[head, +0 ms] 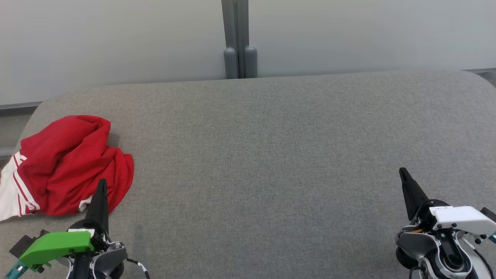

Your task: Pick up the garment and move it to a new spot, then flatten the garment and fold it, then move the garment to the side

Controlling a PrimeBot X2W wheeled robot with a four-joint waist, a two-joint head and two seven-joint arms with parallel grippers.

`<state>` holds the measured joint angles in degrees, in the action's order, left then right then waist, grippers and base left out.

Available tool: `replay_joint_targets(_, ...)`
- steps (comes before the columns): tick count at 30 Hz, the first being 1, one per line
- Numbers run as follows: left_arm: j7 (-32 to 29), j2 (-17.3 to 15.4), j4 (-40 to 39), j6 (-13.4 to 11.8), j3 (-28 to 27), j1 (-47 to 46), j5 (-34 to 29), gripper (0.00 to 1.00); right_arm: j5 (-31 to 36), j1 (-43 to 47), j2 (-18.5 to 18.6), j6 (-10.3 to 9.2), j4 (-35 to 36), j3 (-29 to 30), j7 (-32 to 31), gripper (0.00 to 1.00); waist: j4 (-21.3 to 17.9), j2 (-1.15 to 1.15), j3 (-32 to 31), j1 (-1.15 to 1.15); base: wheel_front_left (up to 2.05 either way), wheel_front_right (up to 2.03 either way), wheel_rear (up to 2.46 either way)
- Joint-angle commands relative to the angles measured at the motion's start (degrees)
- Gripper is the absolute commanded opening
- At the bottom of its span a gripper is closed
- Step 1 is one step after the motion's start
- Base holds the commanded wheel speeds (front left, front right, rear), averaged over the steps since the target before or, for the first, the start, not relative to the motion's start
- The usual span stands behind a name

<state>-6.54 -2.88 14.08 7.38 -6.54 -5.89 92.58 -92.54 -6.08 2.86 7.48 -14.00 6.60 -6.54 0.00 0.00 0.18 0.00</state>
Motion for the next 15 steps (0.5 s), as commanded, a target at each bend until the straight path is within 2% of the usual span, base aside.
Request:
replay_joint_targets(1,-0.1,0.0,0.0,0.3,0.0,-0.9,-0.3,0.00,0.3,-0.4,0.0,0.02,-0.1,0.0,-0.1,0.00,0.0,0.00,0.0,0.00,0.00,0.00,0.00)
replay_joint_targets(15,-0.1,0.0,0.0,0.3,0.0,-0.9,-0.3,0.00,0.3,-0.4,0.0,0.02,-0.1,0.0,-0.1,0.00,0.0,0.00,0.0,0.00,0.00,0.00,0.00)
